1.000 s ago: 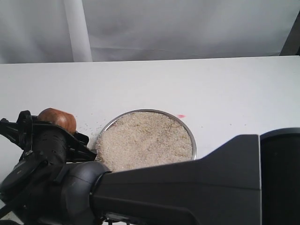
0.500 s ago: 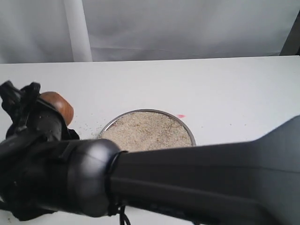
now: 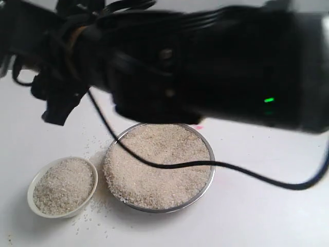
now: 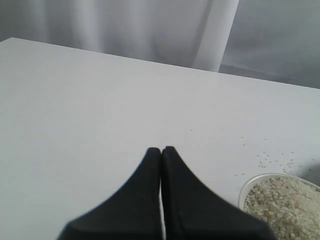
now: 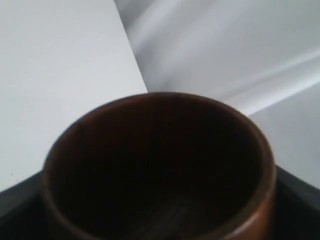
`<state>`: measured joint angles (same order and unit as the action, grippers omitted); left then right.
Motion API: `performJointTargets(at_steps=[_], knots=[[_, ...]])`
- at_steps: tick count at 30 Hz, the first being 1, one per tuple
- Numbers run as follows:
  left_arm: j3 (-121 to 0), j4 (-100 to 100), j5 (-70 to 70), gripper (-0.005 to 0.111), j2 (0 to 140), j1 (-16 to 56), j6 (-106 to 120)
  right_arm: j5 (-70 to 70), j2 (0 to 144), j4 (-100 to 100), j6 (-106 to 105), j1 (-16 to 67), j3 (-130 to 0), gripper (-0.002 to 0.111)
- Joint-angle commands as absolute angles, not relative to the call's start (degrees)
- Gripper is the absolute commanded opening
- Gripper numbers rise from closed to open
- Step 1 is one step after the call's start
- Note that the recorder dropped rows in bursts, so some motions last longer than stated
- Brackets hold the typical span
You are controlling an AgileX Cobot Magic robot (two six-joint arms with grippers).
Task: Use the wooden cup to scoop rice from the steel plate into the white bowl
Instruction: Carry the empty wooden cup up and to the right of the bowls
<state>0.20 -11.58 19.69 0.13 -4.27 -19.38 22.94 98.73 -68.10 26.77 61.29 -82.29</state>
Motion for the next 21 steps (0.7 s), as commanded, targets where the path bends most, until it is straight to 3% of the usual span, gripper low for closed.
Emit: performJointTargets(at_steps=[1,14,21], knots=[[0.0,-11.3,19.3,0.000,0.0,-4.0,-19.5,19.0,89.0,-70.1,35.2,54.9,-73.2,0.000],[0.0,-11.3,19.3,0.000,0.0,-4.0,-19.5,-5.8,77.2,-66.7,45.9,24.7,-51.3,0.000],[0.0,-11.3,19.3,0.000,0.0,-4.0,-19.5,-18.9,77.2,-58.2,42.3,15.8,-44.8,0.000]])
